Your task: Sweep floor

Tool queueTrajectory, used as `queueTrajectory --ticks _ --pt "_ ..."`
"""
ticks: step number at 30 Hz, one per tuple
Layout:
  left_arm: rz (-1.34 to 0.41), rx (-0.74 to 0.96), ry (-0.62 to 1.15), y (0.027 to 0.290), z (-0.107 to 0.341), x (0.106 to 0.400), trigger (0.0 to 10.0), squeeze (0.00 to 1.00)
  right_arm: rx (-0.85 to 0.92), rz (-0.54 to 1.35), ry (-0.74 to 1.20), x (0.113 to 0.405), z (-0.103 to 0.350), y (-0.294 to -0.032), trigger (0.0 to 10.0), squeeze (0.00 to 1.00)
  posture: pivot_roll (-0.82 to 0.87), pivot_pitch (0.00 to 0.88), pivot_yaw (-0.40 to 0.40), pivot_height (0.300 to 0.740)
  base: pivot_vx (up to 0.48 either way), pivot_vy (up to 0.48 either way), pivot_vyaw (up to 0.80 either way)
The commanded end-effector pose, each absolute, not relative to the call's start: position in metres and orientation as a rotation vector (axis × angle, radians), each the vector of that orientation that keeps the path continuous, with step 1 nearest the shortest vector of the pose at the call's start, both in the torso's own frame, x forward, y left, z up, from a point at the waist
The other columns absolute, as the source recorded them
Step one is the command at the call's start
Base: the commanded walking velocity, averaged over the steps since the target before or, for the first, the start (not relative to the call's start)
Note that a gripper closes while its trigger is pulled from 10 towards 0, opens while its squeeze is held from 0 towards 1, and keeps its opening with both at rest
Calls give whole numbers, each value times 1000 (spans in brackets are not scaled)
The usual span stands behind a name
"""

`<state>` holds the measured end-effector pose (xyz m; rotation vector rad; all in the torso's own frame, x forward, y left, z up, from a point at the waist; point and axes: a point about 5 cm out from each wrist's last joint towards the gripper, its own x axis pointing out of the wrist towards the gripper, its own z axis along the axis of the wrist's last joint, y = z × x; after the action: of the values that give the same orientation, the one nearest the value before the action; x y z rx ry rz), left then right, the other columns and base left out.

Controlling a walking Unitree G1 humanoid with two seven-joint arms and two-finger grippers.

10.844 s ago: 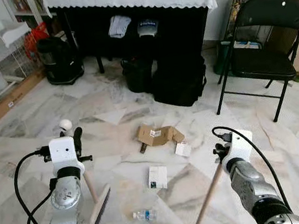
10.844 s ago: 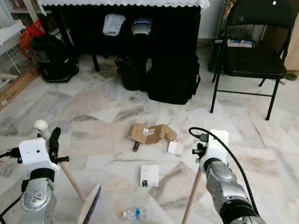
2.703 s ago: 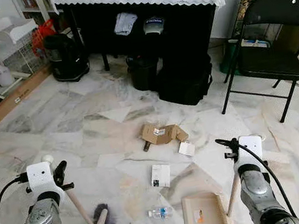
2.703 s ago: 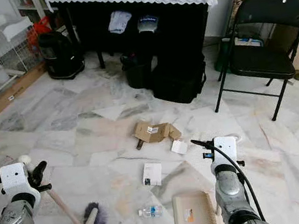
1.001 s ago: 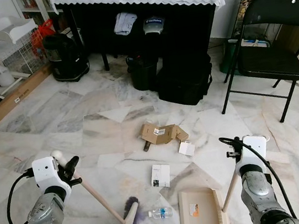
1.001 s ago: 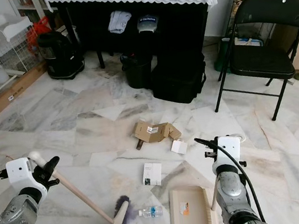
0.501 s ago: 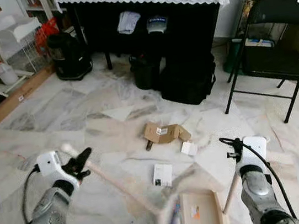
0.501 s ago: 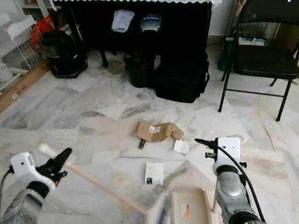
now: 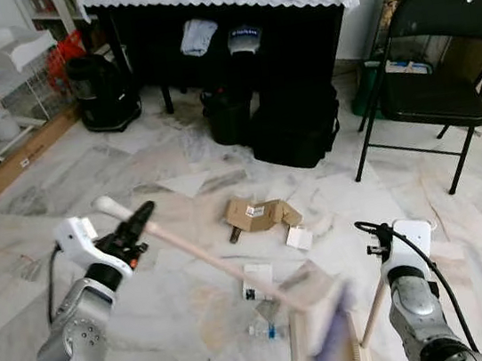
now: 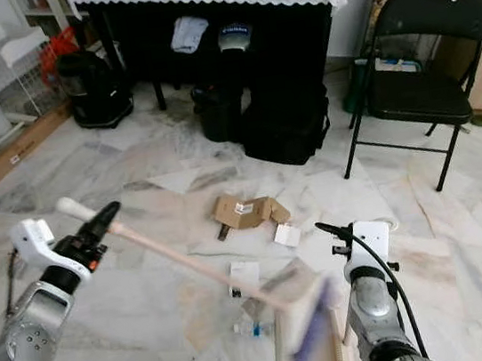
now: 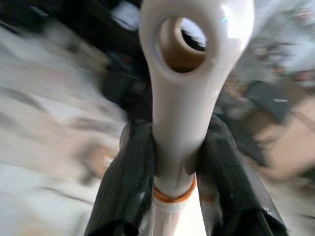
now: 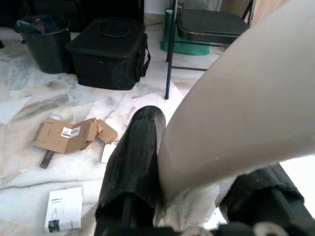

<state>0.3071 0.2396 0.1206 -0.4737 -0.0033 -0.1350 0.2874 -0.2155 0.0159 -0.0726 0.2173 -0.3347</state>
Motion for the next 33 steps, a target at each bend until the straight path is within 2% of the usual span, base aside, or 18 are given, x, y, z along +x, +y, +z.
queueTrajectory --ticks 1,7,13,18,26,33 --pt "-15 -390 -78 253 132 309 10000 0 -73 -337 209 289 18 -216 10000 0 129 0 -18 740 0 0 0" --pt "122 -229 -84 258 122 307 10000 0 -77 -342 208 287 16 -217 10000 0 118 0 -17 740 0 0 0" --pt "108 -77 -25 251 104 306 10000 0 -79 -343 208 286 16 -218 10000 0 109 0 -19 740 0 0 0" --pt "93 -16 23 247 89 302 10000 0 -82 -343 206 285 16 -219 10000 0 105 0 -21 740 0 0 0" --pt "56 -70 129 240 63 295 10000 0 -83 -344 206 286 17 -220 10000 0 107 0 -23 740 0 0 0" --pt "114 -172 172 244 45 286 10000 0 -82 -342 208 286 17 -220 10000 0 106 0 -25 740 0 0 0"
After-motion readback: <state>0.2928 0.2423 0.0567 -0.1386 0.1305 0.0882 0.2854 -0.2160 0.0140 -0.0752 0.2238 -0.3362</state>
